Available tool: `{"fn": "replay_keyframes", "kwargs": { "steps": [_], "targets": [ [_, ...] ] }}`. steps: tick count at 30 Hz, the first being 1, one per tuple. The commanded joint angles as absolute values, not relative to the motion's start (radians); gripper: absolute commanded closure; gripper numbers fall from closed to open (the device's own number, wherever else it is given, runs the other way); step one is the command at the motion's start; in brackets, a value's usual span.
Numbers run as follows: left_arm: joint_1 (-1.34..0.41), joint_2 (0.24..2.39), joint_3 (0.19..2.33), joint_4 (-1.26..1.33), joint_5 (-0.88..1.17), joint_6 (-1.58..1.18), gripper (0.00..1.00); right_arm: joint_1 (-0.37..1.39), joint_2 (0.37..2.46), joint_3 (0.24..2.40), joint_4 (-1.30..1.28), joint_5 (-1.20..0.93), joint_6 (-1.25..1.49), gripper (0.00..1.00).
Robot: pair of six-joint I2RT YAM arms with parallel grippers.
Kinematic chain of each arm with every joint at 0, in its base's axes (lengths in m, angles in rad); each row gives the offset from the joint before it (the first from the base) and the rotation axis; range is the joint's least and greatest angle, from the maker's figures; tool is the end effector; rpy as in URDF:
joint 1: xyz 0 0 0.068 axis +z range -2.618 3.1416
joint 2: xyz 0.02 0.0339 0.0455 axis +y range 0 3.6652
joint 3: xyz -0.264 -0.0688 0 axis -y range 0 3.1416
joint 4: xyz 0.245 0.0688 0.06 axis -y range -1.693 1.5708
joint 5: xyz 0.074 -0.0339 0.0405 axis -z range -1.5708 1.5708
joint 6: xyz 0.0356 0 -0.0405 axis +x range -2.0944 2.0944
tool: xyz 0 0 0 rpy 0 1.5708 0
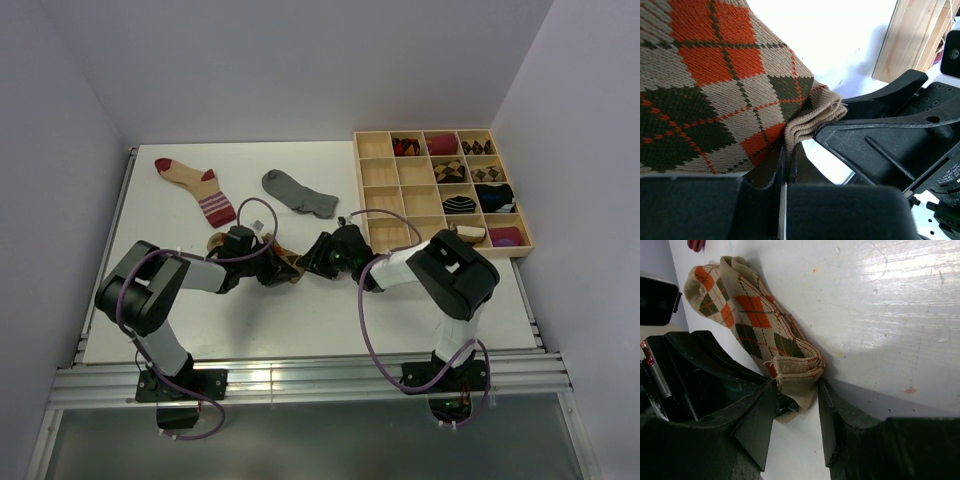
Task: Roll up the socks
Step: Roll the sock at the center of the board.
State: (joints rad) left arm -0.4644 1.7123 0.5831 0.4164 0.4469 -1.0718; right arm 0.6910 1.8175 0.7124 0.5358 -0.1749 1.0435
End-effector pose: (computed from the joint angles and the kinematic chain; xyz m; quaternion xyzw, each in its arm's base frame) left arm 0.2582 -0.1465 0.1096 -0.1772 0.8738 -0.4267 0.1517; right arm 0.2580 0.2214 0.1188 0.1119 0.8677 0.4143 0.2510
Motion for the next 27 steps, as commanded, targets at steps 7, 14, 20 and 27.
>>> {"fn": "replay_keyframes", "kwargs": {
  "steps": [7,14,20,27],
  "targets": [
    [-0.448,1.767,0.555,0.293,0.391,-1.054,0.99,0.675,1.858,0.687,0.577,-0.183,1.031,0.53],
    [-0.44,1.776,0.551,0.29,0.397,-1.065,0.99,0.655,1.819,0.631,0.62,-0.199,1.017,0.53],
    [-0.431,1.766,0.546,0.282,0.391,-1.068,0.99,0.641,1.835,0.632,0.623,-0.218,1.005,0.55],
    [-0.425,1.778,0.545,0.293,0.402,-1.078,0.99,0.641,1.864,0.652,0.608,-0.232,0.986,0.56]
  ]
}}
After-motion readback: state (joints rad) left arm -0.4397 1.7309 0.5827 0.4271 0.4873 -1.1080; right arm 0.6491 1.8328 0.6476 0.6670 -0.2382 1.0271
